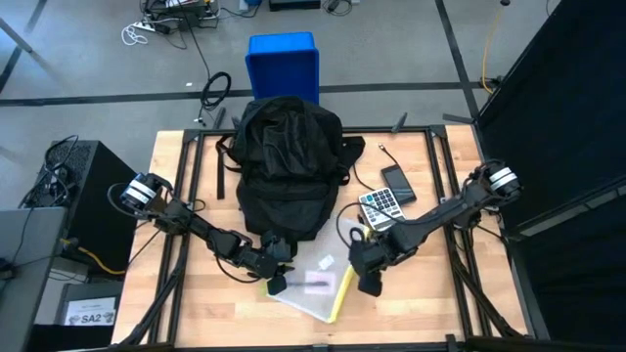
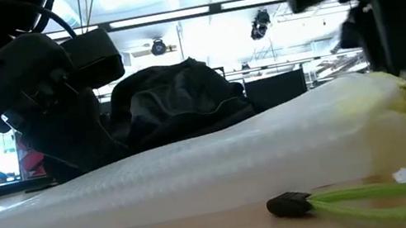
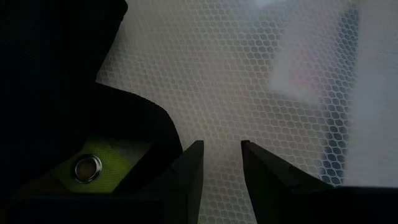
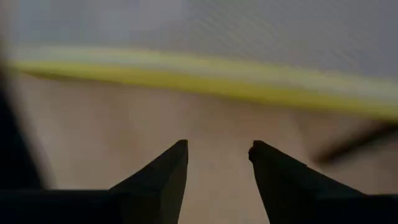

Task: Unpack backpack
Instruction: Put the black ballpen into the yellow zipper pouch

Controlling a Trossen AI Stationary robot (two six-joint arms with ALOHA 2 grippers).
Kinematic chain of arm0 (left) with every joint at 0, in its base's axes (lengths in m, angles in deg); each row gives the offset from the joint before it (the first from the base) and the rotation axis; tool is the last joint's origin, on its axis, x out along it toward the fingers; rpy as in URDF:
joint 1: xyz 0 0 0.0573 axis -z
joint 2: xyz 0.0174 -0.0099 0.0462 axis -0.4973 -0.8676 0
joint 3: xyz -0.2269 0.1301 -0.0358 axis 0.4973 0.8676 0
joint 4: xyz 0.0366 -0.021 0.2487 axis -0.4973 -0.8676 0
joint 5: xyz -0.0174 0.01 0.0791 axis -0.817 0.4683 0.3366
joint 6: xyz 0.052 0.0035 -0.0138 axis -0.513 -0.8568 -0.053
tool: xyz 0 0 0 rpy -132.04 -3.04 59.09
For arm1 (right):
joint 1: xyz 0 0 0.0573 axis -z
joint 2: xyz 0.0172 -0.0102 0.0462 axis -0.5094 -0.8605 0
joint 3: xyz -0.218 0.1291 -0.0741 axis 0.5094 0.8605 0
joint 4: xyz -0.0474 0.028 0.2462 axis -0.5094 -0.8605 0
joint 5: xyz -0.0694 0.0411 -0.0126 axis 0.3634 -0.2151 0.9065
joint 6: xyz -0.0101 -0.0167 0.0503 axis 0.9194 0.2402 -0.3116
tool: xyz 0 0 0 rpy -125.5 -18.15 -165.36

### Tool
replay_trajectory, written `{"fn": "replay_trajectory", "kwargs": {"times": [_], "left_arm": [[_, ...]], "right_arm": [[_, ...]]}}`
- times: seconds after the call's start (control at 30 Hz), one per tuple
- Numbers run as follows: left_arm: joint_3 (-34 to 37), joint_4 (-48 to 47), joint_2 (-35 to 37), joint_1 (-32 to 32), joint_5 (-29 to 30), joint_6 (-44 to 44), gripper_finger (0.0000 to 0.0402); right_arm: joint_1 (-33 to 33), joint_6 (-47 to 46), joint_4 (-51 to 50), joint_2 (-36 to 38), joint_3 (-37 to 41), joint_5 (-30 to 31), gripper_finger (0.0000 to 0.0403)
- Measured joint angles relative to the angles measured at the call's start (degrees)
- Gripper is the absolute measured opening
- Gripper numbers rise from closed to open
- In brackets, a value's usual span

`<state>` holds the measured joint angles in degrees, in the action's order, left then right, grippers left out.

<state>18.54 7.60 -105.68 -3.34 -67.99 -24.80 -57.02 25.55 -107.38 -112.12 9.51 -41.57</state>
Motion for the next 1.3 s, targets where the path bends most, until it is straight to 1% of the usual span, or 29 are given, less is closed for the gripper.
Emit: {"fn": "replay_trajectory", "kwargs": {"times": [0.07, 0.17, 0.27, 0.37, 0.5, 0.73, 0.8, 0.87, 1.0, 1.03, 1.17, 1.3], "left_arm": [[0.0, 0.0, 0.0, 0.0, 0.0, 0.0, 0.0087], [0.0, 0.0, 0.0, 0.0, 0.0, 0.6, 0.0087], [0.0, 0.0, 0.0, 0.0, 0.0, 0.8, 0.0087], [0.0, 0.0, 0.0, 0.0, 0.0, 0.8, 0.0087], [0.0, 0.0, 0.0, 0.0, 0.0, 0.8, 0.0087], [0.0, 0.0, 0.0, 0.0, 0.0, 0.8, 0.0087], [0.0, 0.0, 0.0, 0.0, 0.0, 0.8, 0.0087], [0.0, 0.0, 0.0, 0.0, 0.0, 0.8, 0.0087], [0.0, 0.0, 0.0, 0.0, 0.0, 0.8, 0.0087], [0.0, 0.0, 0.0, 0.0, 0.0, 0.8, 0.0087], [0.0, 0.1, 0.0, 0.0, 0.0, 0.9, 0.0087], [0.0, 0.4, 0.0, 0.0, 0.0, 0.9, 0.0087]], "right_arm": [[-0.4, -2.5, -4.3, -0.2, 0.1, 3.5, 0.0146], [0.3, -6.7, -5.5, -0.3, 1.2, 6.9, 0.0136], [1.9, -8.9, -3.9, -0.3, 2.7, 6.8, 0.0127], [3.5, -9.0, -1.2, -0.3, 5.1, 6.3, 0.0117], [6.1, -10.0, 2.5, -0.3, 9.0, 3.9, 0.0107], [8.7, -9.3, 8.3, 0.0, 14.0, 1.5, 0.0102], [8.6, -8.6, 8.7, 0.0, 14.7, 1.5, 0.0096], [8.6, -7.7, 8.6, 0.0, 14.9, 1.5, 0.008], [7.9, -6.8, 8.9, -0.1, 15.0, 1.6, 0.0019], [7.6, -6.6, 8.8, 0.0, 14.9, 1.7, 0.0012], [5.9, -8.1, 8.8, 0.5, 15.0, 2.4, 0.0009], [2.2, -12.2, 8.3, 2.1, 15.1, 2.7, 0.0004]]}}
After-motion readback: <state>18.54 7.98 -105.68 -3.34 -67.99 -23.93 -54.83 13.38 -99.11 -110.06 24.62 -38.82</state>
